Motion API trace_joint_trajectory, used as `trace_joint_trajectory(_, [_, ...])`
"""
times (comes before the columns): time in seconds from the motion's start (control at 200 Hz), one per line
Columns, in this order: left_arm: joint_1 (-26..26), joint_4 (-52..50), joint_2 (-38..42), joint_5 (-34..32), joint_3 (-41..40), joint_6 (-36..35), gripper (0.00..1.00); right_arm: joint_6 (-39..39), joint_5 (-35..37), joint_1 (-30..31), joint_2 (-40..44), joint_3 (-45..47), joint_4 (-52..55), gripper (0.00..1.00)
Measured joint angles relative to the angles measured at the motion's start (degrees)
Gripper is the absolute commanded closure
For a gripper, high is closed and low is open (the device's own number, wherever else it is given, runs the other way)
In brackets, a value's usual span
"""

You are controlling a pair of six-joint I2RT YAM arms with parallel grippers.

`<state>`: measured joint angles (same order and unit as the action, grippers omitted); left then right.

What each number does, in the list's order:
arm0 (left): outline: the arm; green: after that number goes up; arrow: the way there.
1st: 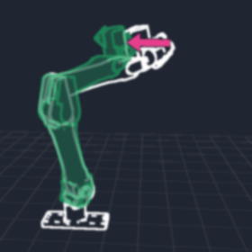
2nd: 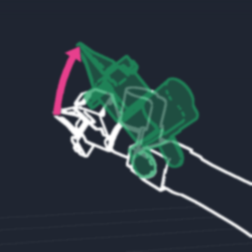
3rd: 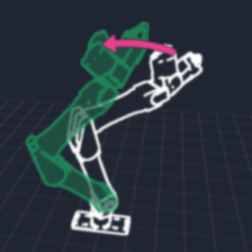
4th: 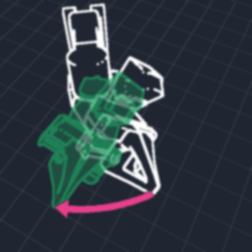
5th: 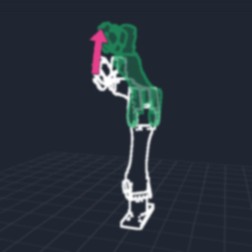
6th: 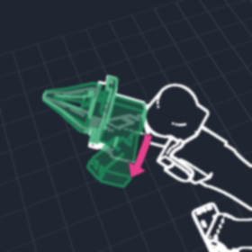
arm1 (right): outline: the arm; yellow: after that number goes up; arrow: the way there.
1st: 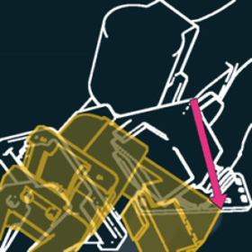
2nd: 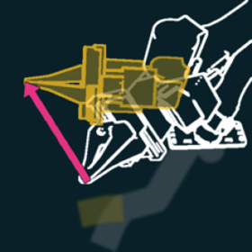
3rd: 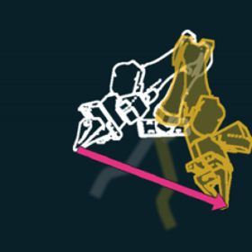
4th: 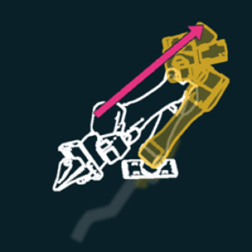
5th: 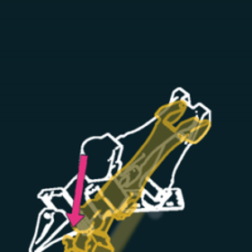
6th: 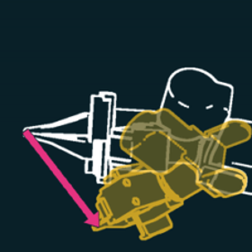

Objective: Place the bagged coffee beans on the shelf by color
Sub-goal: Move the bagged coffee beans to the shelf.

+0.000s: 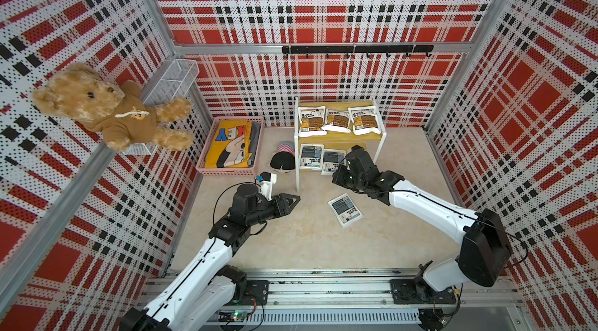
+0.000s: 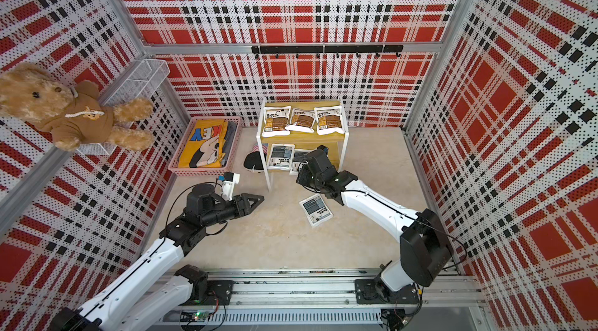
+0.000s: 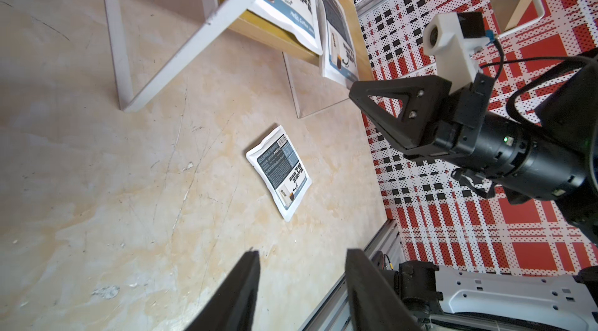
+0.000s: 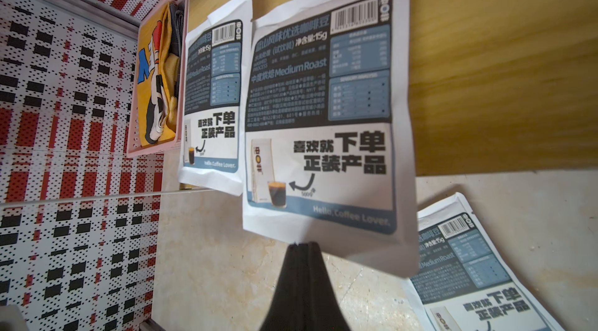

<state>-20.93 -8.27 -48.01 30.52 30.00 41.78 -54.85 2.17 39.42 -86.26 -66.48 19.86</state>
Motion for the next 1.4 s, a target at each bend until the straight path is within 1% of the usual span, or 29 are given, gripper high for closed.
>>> trace_joint_trajectory(0.401, [0.0,-0.17,0.11,-0.09,0.0,-0.09,0.5,1.77,-4.09,-0.22,0.28,0.5,-0.02,1.0])
trace_joint_trajectory(0.591, [0.0,-0.17,0.11,-0.46,0.0,-0.07,0.5,1.84,-4.11,-0.24,0.83,2.12,0.37,1.0])
trace_joint_trajectory(1.122, [0.17,-0.17,-0.42,-0.74,0.0,-0.09,0.5,1.86,-3.26,-2.86,-0.26,1.62,0.0,1.0])
trace_joint_trajectory(1.398, [0.28,-0.2,-0.55,-0.83,0.0,-0.09,0.5,1.88,-3.45,-3.17,-1.68,1.36,-0.68,1.0])
